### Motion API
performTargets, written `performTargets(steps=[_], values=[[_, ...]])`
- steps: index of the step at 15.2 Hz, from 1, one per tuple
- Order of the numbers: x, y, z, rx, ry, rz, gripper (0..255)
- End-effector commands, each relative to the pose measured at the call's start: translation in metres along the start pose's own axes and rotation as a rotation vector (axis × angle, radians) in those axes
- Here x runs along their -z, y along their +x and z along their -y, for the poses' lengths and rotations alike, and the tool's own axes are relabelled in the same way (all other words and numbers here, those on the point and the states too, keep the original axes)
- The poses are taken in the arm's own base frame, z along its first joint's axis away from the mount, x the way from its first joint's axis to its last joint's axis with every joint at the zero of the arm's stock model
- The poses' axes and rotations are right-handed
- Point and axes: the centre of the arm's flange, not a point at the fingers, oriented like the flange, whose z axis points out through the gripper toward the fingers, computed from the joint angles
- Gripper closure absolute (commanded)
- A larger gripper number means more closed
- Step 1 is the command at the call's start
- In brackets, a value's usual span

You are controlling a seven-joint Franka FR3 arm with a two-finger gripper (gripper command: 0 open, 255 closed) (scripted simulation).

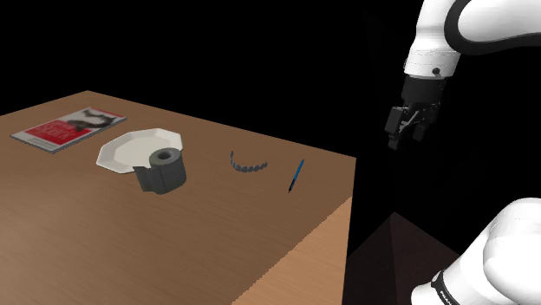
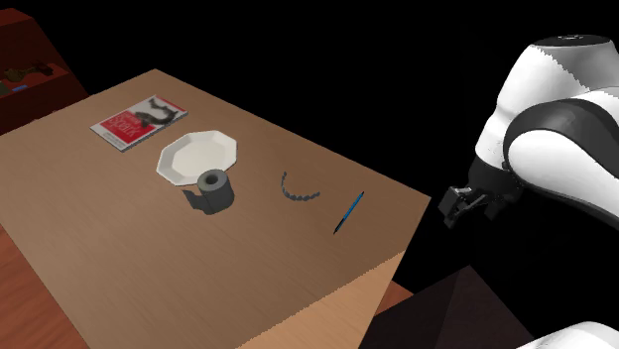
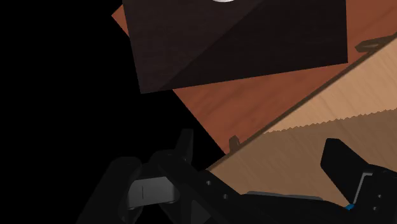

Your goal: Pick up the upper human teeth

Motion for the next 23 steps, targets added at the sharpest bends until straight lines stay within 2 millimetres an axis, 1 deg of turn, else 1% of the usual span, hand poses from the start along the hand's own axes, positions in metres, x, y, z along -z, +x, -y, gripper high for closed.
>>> performTargets(steps=[1,23], values=[[0.000,0.000,0.000,0.000,0.000,0.000,0],[-0.061,0.198,0.201,-0.060,0.015,0.001,0]])
